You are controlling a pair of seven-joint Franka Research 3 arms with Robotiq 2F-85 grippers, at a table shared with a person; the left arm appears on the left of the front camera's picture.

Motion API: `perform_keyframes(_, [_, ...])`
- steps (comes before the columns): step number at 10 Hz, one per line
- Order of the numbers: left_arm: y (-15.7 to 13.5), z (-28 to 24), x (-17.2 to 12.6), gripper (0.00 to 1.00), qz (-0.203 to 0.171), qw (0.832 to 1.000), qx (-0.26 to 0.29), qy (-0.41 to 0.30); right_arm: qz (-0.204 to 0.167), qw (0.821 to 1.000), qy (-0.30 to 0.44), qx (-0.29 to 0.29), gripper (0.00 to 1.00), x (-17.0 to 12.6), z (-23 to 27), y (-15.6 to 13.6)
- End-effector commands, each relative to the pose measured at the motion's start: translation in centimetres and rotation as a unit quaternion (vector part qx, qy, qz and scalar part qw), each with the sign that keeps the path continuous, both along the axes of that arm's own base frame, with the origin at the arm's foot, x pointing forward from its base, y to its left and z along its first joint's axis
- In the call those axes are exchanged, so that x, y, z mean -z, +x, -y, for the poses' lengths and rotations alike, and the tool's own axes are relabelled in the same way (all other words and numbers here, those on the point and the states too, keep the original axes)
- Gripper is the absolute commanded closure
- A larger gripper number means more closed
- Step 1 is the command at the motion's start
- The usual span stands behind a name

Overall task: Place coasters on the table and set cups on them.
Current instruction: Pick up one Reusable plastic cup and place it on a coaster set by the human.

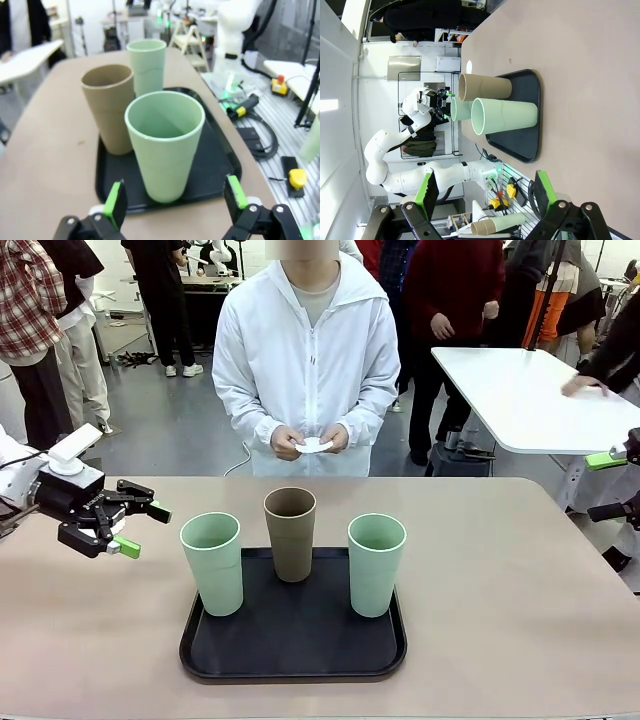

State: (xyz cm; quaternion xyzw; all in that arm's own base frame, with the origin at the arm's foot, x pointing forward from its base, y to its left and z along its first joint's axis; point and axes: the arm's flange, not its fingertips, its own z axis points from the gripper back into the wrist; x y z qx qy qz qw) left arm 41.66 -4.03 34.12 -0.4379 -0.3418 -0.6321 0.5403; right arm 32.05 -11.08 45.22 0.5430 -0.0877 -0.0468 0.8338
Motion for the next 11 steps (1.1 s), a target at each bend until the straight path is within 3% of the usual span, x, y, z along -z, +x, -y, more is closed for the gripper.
perform_keyframes(1, [0.7, -0.2, 2.0, 0.0, 0.005, 1.0, -0.001, -0.024, 0.003, 1.0, 0.004, -0.003, 0.0, -0.1, -0.1, -0.1])
perform_keyframes(6, [1.2, 1.3, 4.8, 0.0, 0.08, 0.996, -0.016, -0.036, 0.003, 1.0, 0.004, -0.003, 0.0, -0.1, -0.1, -0.1])
perform_keyframes(11, [2.3, 3.1, 6.6, 0.0, 0.059, 0.997, -0.025, -0.036, 0.003, 1.0, 0.004, -0.003, 0.0, -0.1, -0.1, -0.1])
